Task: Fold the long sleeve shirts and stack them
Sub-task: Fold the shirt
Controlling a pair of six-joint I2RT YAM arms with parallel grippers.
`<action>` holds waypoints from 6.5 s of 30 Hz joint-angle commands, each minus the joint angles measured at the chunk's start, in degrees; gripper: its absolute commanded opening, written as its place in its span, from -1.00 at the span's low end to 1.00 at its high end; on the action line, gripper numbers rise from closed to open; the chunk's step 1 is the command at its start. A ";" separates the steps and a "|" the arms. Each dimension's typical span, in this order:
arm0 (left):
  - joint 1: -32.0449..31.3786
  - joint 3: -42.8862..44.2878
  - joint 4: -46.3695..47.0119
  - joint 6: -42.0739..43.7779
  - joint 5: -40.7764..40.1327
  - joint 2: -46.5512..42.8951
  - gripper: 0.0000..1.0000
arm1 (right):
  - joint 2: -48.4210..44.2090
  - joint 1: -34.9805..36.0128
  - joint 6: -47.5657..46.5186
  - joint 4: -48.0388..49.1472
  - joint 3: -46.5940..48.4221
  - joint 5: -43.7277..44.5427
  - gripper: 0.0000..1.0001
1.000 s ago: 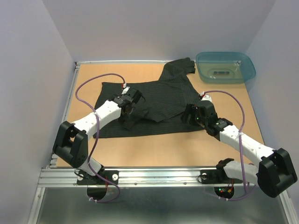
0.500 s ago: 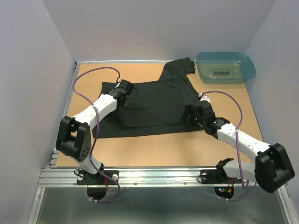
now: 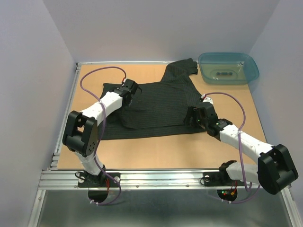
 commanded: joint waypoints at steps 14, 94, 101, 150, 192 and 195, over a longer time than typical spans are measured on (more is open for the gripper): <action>7.12 4.37 4.52 -9.95 2.22 -9.97 0.57 | 1.09 -0.21 -3.51 2.65 5.39 -3.44 0.58; 27.87 -15.50 20.71 -12.42 30.90 -16.31 -1.00 | -1.01 -0.21 -5.45 8.28 -0.32 -10.39 0.58; 27.78 -17.07 18.68 -15.22 31.16 -15.69 -0.47 | -1.80 -0.13 -5.62 8.19 -0.50 -10.39 0.58; 14.24 -34.84 36.52 -33.43 45.84 -27.55 0.42 | 11.66 -25.44 8.45 37.64 -13.16 -27.00 0.35; 20.75 -34.48 57.62 -41.42 53.13 -6.90 0.35 | 43.39 -16.82 19.60 69.45 0.39 -38.86 0.42; 20.75 -34.22 57.44 -41.25 54.18 -7.34 0.35 | 37.86 -16.91 20.47 68.49 -2.69 -41.40 0.42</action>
